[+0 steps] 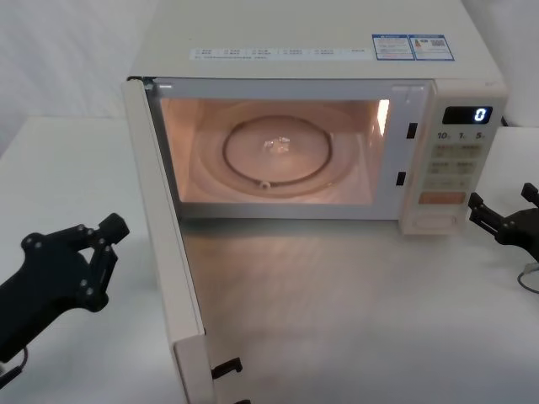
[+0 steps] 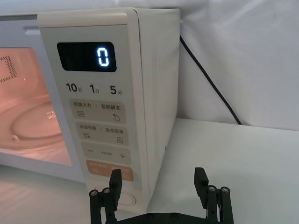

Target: Press the button to open the microwave door with one hand; close the microwave door with the other hand.

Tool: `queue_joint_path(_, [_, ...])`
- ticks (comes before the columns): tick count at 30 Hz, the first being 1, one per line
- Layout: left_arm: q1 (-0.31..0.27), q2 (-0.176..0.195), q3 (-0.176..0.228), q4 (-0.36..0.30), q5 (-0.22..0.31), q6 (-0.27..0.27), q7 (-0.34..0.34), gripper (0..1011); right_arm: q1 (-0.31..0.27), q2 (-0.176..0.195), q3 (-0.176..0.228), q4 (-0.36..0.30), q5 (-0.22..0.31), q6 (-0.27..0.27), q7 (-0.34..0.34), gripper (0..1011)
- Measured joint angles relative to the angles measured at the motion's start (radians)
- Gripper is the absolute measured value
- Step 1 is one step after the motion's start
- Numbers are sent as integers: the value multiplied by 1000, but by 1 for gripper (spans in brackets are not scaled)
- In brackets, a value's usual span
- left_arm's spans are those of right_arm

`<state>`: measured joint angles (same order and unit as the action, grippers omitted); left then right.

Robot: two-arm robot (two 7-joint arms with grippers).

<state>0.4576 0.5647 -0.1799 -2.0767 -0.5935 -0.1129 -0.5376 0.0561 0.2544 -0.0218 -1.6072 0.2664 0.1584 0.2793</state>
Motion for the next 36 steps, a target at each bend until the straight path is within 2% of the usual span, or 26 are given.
queue_joint_path(7, [-75,36,49,43,-29,8,-32,0,0,0,0,0,0,0,0,1002])
queue_joint_path(10, [-128,50,90,72,-37,10,-45,0,0,0,0,0,0,0,0,1002])
queue_joint_path(16, [-206,50,157,113,-35,10,-46,0,0,0,0,0,0,0,0,1002])
queue_joint_path(20, [-274,28,221,153,-11,-1,-19,0,0,0,0,0,0,0,0,1002])
queue_joint_path(27, [-359,-22,304,208,32,-20,36,0,0,0,0,0,0,0,0,1002])
queue_joint_path(36, [-482,-81,412,287,80,-22,55,0,0,0,0,0,0,0,0,1002])
